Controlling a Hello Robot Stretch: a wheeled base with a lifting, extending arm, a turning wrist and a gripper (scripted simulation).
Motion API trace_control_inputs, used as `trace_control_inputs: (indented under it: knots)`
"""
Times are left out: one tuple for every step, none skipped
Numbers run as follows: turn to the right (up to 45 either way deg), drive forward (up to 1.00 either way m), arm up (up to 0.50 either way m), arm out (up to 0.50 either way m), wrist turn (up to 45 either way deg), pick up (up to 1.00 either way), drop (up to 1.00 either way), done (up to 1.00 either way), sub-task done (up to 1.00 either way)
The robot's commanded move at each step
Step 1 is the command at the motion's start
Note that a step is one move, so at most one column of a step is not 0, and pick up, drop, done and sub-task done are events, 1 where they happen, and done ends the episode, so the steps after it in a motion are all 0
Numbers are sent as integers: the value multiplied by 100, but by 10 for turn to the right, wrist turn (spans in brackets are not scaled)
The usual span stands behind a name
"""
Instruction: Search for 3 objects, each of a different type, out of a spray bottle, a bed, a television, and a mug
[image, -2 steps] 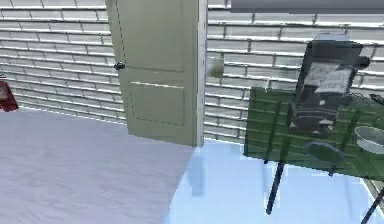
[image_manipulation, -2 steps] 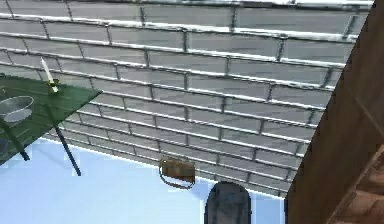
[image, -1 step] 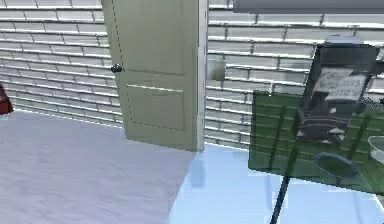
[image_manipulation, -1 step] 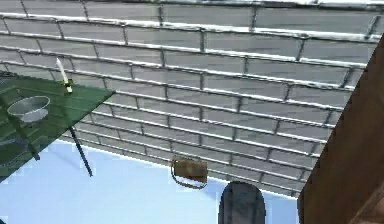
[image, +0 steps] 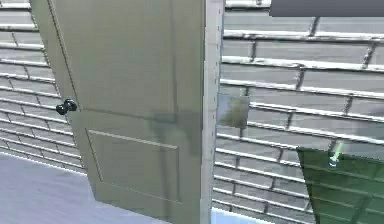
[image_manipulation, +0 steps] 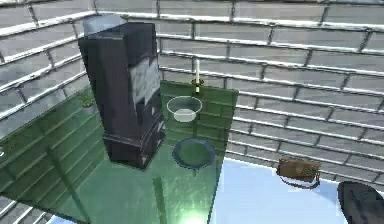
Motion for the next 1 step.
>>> trace_control_inputs:
  knots:
    - [-450, 0, 0, 0, 0, 0, 0, 0, 0]
